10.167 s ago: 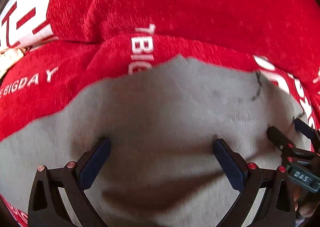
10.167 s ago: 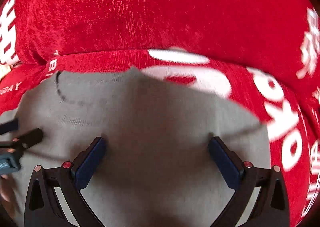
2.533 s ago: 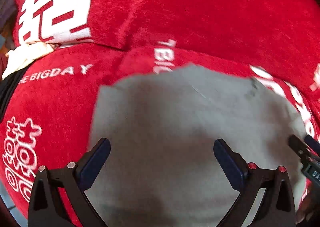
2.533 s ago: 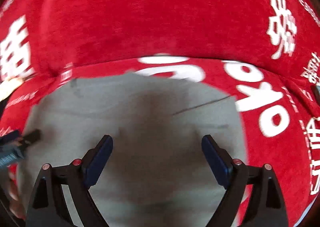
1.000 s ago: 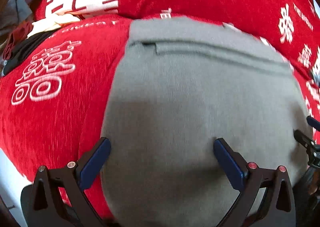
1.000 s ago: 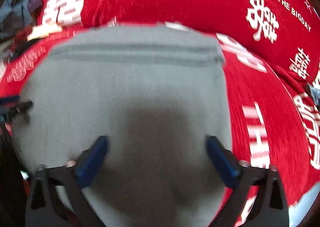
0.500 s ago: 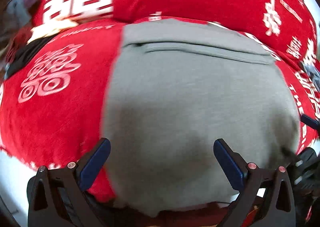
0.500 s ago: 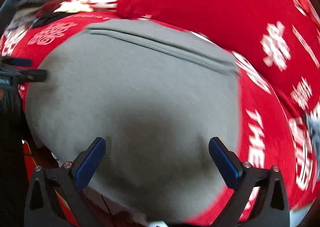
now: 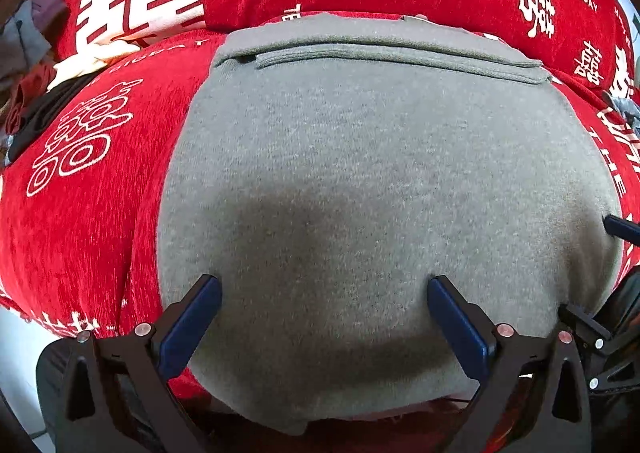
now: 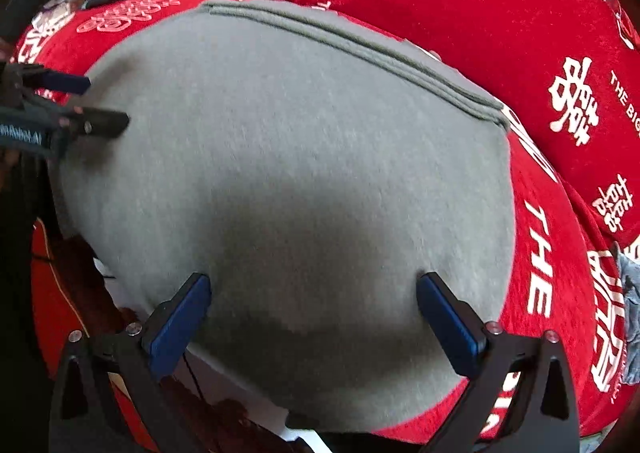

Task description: Fold small clothes

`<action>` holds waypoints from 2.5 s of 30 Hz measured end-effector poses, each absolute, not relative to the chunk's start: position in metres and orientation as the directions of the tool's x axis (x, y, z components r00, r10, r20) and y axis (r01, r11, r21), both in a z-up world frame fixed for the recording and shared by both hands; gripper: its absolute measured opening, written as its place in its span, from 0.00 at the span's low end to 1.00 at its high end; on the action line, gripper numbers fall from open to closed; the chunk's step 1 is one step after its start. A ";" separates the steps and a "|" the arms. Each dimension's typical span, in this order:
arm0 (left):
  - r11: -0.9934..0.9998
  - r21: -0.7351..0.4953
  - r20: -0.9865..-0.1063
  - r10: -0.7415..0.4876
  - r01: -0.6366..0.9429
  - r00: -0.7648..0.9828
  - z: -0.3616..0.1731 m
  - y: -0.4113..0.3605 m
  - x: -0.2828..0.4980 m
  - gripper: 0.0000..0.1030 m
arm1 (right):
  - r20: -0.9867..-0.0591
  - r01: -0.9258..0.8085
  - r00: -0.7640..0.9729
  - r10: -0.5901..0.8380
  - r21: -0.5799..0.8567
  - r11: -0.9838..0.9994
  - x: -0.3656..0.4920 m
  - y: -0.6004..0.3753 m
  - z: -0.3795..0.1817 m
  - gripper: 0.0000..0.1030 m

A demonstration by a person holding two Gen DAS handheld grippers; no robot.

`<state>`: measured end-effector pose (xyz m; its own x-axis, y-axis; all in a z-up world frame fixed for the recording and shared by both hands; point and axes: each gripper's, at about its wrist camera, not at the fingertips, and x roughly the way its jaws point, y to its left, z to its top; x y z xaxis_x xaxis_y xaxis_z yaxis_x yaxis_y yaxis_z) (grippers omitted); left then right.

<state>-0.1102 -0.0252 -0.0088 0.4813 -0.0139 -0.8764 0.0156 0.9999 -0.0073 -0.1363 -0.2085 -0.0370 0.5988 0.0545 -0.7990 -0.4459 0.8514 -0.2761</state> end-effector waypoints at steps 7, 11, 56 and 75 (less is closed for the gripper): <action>1.000 -0.021 -0.886 -0.023 0.010 0.463 -0.011 -0.019 -0.120 1.00 | -0.809 -0.415 0.588 0.007 -0.294 0.861 -0.142 -0.213 -0.042 0.99; 1.000 -0.025 -0.909 -0.027 0.009 0.417 -0.014 -0.013 -0.124 1.00 | -0.828 -0.393 0.559 -0.038 -0.306 0.867 -0.146 -0.218 -0.044 0.99; 0.970 -0.237 -0.925 -0.209 -0.053 0.317 0.010 0.037 -0.155 0.15 | -0.837 -0.256 0.460 0.295 0.194 0.947 -0.161 -0.288 0.010 0.15; 0.901 -0.305 -0.884 -0.147 -0.310 0.444 0.015 0.095 -0.149 0.99 | -0.749 -0.175 0.617 0.242 0.170 0.970 -0.088 -0.297 0.034 0.71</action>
